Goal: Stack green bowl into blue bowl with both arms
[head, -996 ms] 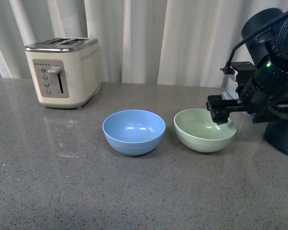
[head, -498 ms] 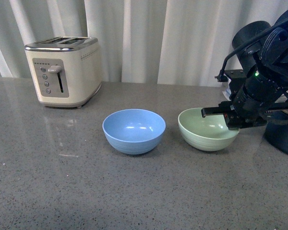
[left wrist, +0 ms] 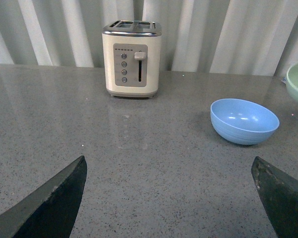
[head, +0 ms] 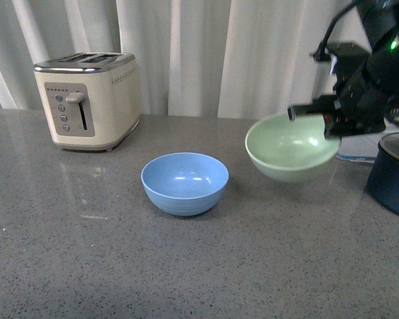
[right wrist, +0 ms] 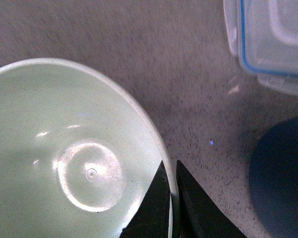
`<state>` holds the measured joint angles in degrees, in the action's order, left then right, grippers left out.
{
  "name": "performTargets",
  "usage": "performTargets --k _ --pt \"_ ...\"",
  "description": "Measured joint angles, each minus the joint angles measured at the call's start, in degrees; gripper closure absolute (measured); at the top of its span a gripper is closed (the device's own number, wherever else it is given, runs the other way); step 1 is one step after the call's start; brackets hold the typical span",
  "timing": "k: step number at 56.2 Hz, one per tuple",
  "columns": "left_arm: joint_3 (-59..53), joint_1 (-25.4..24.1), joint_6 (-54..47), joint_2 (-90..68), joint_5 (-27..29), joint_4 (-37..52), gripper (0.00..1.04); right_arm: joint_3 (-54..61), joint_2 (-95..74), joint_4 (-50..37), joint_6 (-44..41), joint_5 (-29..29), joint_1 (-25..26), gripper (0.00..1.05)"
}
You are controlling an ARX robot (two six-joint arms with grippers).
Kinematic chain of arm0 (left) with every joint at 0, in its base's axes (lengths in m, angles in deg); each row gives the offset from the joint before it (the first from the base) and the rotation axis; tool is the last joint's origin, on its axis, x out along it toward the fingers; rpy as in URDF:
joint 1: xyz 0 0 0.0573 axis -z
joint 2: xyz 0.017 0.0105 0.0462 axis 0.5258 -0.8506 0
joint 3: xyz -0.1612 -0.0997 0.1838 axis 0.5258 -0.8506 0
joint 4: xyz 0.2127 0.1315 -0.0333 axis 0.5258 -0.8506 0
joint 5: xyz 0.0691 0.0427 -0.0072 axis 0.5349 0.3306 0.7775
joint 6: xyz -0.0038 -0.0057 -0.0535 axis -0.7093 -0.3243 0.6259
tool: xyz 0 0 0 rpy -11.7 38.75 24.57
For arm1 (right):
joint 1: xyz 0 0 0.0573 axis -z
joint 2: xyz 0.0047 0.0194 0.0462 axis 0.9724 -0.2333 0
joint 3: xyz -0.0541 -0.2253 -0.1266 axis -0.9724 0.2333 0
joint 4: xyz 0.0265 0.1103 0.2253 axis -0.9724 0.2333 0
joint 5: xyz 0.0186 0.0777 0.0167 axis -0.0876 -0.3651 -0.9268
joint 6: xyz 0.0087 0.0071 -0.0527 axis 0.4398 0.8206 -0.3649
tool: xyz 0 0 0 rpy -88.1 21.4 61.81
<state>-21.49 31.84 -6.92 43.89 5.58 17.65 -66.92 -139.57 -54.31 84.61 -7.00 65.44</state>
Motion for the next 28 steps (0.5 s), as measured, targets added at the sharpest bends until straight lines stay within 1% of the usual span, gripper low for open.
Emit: performTargets --k 4,9,14,20,28 --pt "0.0 0.0 0.0 0.0 0.0 0.0 0.07 0.0 2.9 -0.7 0.1 -1.8 -1.4 1.04" --pt "0.0 0.0 0.0 0.0 0.0 0.0 0.07 0.0 5.2 -2.8 1.0 -5.2 -4.9 1.04" --pt "0.0 0.0 0.0 0.0 0.0 0.0 0.07 0.2 4.5 -5.3 1.2 -7.0 -8.5 1.04" --pt "0.0 0.0 0.0 0.0 0.0 0.0 0.07 0.2 1.9 -6.3 1.2 -6.9 -11.6 1.04" --pt "0.0 0.0 0.0 0.0 0.0 0.0 0.07 -0.3 -2.0 -7.0 1.2 -5.6 -13.0 1.04"
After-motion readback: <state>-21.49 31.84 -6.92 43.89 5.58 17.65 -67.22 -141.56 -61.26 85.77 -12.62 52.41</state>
